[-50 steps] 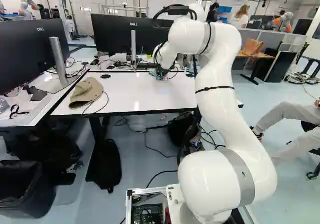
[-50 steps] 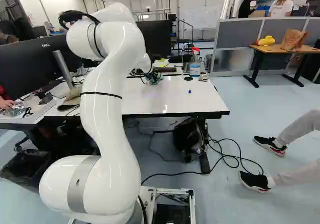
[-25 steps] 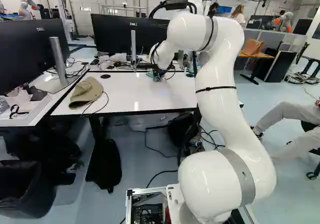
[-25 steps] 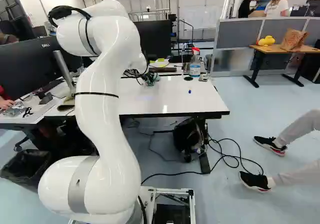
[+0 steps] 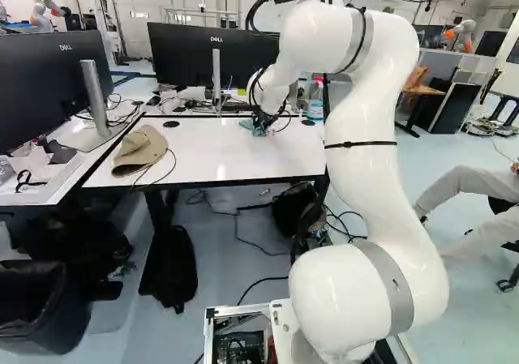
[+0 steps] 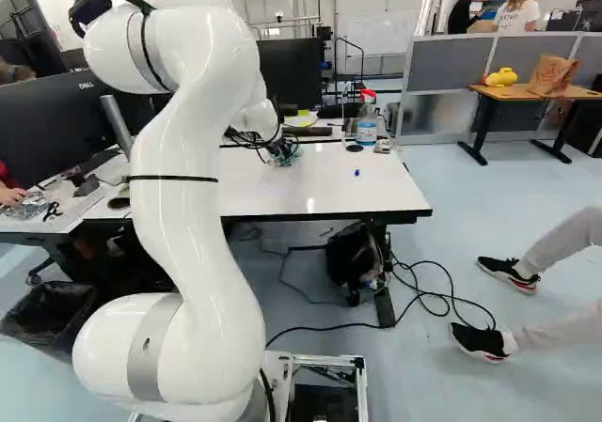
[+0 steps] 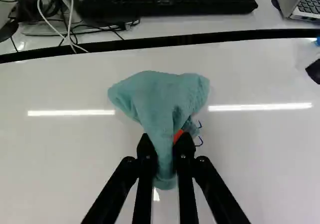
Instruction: Clean the table with the green towel
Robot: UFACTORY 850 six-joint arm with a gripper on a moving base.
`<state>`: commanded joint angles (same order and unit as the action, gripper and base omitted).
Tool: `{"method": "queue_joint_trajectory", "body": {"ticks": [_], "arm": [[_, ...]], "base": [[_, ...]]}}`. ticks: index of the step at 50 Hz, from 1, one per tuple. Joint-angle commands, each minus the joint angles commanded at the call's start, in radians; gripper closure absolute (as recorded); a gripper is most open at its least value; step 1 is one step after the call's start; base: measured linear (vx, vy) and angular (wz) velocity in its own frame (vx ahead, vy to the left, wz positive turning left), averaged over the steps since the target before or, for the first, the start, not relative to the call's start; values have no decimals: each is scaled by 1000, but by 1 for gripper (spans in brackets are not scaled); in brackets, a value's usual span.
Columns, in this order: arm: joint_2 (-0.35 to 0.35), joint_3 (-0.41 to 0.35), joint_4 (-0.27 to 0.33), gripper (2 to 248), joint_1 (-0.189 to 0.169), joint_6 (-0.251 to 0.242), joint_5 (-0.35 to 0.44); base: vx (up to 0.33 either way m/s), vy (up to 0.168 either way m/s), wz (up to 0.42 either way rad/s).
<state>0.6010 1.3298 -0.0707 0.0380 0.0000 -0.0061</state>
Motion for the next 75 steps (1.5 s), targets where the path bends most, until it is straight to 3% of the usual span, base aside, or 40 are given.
{"method": "queue_joint_trajectory", "body": {"ticks": [27, 44, 75], "arm": [[-10, -14, 0, 200, -69, 0, 0], [31, 43, 0, 200, -106, 0, 0], [162, 228, 0, 200, -98, 0, 0]], "base": [[0, 0, 0], [0, 0, 0], [0, 0, 0]]}}
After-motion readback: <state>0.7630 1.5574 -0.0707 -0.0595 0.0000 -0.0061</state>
